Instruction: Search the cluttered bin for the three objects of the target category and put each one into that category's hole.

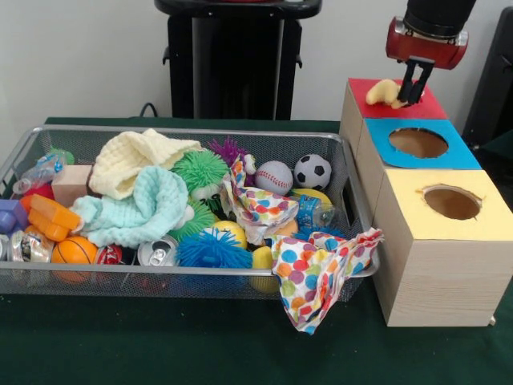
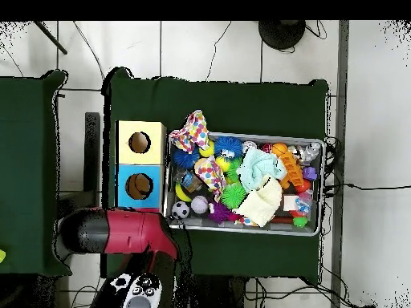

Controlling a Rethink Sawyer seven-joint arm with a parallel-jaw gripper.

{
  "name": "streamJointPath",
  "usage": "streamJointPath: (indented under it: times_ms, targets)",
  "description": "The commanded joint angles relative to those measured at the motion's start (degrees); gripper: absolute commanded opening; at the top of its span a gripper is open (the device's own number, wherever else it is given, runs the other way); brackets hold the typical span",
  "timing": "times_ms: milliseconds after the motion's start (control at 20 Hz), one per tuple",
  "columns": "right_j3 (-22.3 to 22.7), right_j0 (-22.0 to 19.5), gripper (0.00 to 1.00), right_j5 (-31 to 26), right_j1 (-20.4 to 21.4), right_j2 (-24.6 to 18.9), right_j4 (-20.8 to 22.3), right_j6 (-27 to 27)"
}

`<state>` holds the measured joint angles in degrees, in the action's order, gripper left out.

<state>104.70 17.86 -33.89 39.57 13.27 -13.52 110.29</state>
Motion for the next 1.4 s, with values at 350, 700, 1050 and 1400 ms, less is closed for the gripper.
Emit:
streamJointPath:
  times_ms: [350, 700, 1050, 1400]
  targets:
    - [0.9, 1.9, 0.00, -5.8, -0.4, -4.4, -1.2, 10.9]
    - [-2.6, 2.0, 0.00, -10.4, -0.1, -4.8, -2.3, 11.6]
    - [-9.9, 0.3, 0.00, -16.9, 0.1, -2.7, -0.2, 10.9]
    - [-14.3, 0.1, 0.00, -11.0, -1.6, 1.3, 2.7, 11.1]
